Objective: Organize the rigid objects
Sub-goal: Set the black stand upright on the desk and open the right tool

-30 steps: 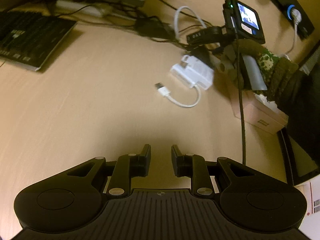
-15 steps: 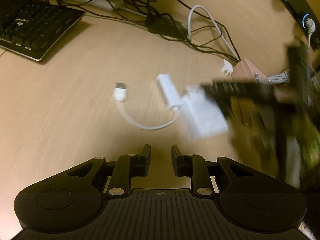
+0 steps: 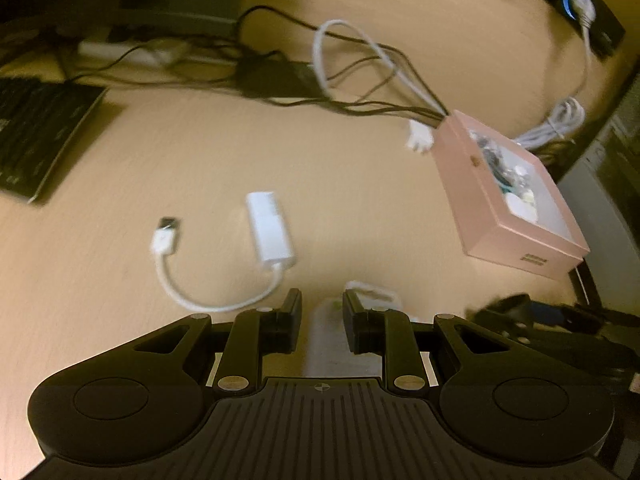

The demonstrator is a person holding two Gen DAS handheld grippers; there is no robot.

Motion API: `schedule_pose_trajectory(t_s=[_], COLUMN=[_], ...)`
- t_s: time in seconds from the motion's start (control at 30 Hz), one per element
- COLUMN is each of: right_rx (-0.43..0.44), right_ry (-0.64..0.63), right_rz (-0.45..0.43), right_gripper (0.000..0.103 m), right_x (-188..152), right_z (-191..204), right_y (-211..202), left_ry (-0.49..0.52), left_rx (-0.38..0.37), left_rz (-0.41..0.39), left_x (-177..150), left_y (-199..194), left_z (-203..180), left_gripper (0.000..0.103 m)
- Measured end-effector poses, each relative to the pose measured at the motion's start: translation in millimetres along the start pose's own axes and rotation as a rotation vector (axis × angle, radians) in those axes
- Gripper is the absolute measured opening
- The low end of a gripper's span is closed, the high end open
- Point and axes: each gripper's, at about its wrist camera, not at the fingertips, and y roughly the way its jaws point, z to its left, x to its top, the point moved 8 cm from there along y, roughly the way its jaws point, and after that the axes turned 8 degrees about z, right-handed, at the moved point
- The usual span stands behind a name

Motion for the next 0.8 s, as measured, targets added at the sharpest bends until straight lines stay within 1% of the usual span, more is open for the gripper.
schedule_pose_trajectory(t_s=[0.03, 0.07, 0.1, 0.13, 0.17, 0.23, 0.27, 0.3, 0.37, 0.4, 0.47, 0.53, 0.57, 0.6, 0.63, 0.67, 0.7, 0.73, 0.77, 0.8], right_rx=[-0.006, -0.012, -0.023, -0.035, -0.047, -0.062, -0.067, -0.071, -0.076, -0.079, -0.082, -0.086, -0.087, -0.092, -0.099, -0.104, -0.108, -0.111, -0.114, -0.116], right_ry=[0.016, 0.029, 0.041, 0.049, 0.056, 0.063, 0.063, 0.061, 0.047, 0.039, 0.035, 0.052, 0.063, 0.075, 0.084, 0.093, 0.098, 0.101, 0.103, 0.107], right_rz=[-0.008, -0.015, -0.027, -0.043, -0.058, -0.073, -0.077, -0.081, -0.087, -0.092, -0.097, -0.096, -0.092, -0.084, -0.078, -0.072, -0.067, -0.064, -0.064, -0.063], right_gripper=[0.056, 0.059, 0.064, 0.065, 0.068, 0.069, 0.07, 0.07, 0.07, 0.07, 0.07, 0.07, 0.07, 0.07, 0.07, 0.07, 0.07, 0.07, 0.07, 0.07], right_x=[-2.3, -5.6, -9.1, -13.7, -17.3, -26.8, -31.9, -36.7, -45.3, -48.3, -52.0, -53.9, -55.4, -56.8, -58.5, -60.3, -62.1, -64.1, -66.4, -68.4], right_z=[-8.2, -15.0, -22.1, -28.7, -33.8, -40.8, -42.1, -43.0, -43.1, -41.8, -38.7, -38.0, -39.5, -41.8, -43.4, -45.3, -46.5, -47.6, -48.7, -49.5], right_y=[-3.5, -8.4, -14.7, -21.3, -26.5, -34.8, -38.0, -41.0, -47.6, -50.1, -53.2, -53.0, -52.5, -51.4, -50.1, -49.2, -48.7, -48.8, -49.5, -50.3], left_ry=[0.021, 0.04, 0.051, 0.055, 0.053, 0.025, 0.008, -0.005, 0.017, 0.052, 0.157, 0.291, 0.339, 0.379, 0.396, 0.419, 0.44, 0.451, 0.458, 0.474], left_rx=[0.001, 0.007, 0.02, 0.037, 0.058, 0.097, 0.103, 0.097, 0.041, 0.015, 0.004, 0.033, 0.054, 0.076, 0.092, 0.099, 0.1, 0.085, 0.071, 0.062], left_rz=[-0.007, -0.018, -0.036, -0.053, -0.068, -0.096, -0.099, -0.092, -0.043, -0.018, 0.002, 0.006, 0.008, 0.019, 0.026, 0.004, 0.004, 0.006, 0.013, 0.014], left_x=[1.4, 2.3, 3.5, 4.6, 6.2, 9.4, 9.8, 10.1, 5.4, 0.5, -11.9, -25.8, -31.3, -36.7, -39.0, -39.7, -41.0, -42.5, -43.9, -44.6], left_y=[-0.6, -2.4, -5.2, -7.8, -10.6, -15.6, -17.7, -18.6, -18.1, -18.3, -20.9, -20.2, -17.4, -11.4, -6.0, -4.9, -2.8, -1.2, 1.2, 2.8], left_z=[-5.1, -8.6, -10.4, -10.0, -7.5, 2.6, 8.2, 11.7, 9.1, 2.5, -15.1, -33.4, -40.5, -46.9, -50.5, -55.7, -60.6, -65.7, -69.5, -73.7], left_gripper=[0.024, 0.025, 0.025, 0.025, 0.025, 0.024, 0.024, 0.024, 0.024, 0.024, 0.025, 0.025, 0.025, 0.025, 0.027, 0.028, 0.028, 0.032, 0.038, 0.051])
